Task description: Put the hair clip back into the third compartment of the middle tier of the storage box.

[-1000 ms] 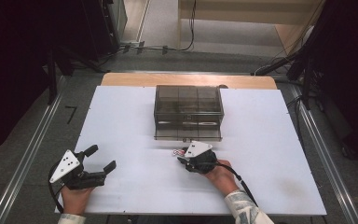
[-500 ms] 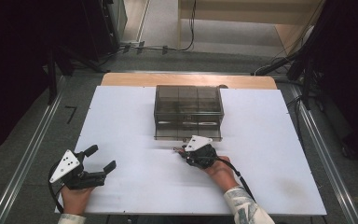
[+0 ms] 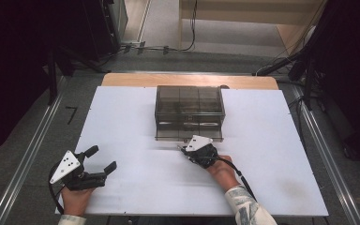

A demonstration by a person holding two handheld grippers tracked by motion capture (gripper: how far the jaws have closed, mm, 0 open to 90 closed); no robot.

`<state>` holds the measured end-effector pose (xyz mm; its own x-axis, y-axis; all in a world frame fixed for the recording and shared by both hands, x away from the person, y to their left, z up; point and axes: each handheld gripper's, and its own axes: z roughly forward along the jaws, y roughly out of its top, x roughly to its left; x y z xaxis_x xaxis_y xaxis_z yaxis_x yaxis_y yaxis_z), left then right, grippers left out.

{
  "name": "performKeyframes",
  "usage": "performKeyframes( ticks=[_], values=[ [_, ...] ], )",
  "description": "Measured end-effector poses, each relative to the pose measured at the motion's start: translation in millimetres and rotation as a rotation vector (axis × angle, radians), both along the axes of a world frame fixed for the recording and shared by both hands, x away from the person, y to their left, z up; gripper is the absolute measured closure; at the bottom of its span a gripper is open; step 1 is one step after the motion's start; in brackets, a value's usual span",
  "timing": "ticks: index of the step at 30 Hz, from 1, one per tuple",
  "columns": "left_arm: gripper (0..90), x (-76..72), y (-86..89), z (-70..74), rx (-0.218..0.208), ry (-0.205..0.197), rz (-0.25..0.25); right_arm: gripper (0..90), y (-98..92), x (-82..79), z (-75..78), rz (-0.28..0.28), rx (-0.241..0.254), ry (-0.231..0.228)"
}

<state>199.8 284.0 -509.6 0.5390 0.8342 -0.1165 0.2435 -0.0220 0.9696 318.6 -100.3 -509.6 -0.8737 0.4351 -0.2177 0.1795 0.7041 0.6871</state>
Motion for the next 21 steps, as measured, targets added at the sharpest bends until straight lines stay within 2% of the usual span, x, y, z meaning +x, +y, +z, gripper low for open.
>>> performKeyframes(
  ticks=[4,8,14,17,21],
  values=[
    [5.6,0.0,0.0,0.0,0.0,0.0,0.0,83.8,-1.1,-3.8,2.4,0.02,-0.012,-0.003],
    [5.6,-0.1,-0.3,0.0,0.0,0.001,0.001,83.8,-1.2,-11.2,8.6,0.057,0.002,-0.019],
    [5.6,-0.1,-0.4,0.0,-0.001,0.001,0.0,83.9,-11.0,-22.5,24.7,0.085,0.049,-0.046],
    [5.6,0.0,-0.4,0.0,-0.001,0.001,0.001,83.9,-21.1,-26.6,35.7,0.086,0.078,-0.067],
    [5.6,0.0,-0.7,-0.1,0.0,0.002,0.002,83.9,-40.6,-23.8,50.1,0.041,0.114,-0.088]
  ],
)
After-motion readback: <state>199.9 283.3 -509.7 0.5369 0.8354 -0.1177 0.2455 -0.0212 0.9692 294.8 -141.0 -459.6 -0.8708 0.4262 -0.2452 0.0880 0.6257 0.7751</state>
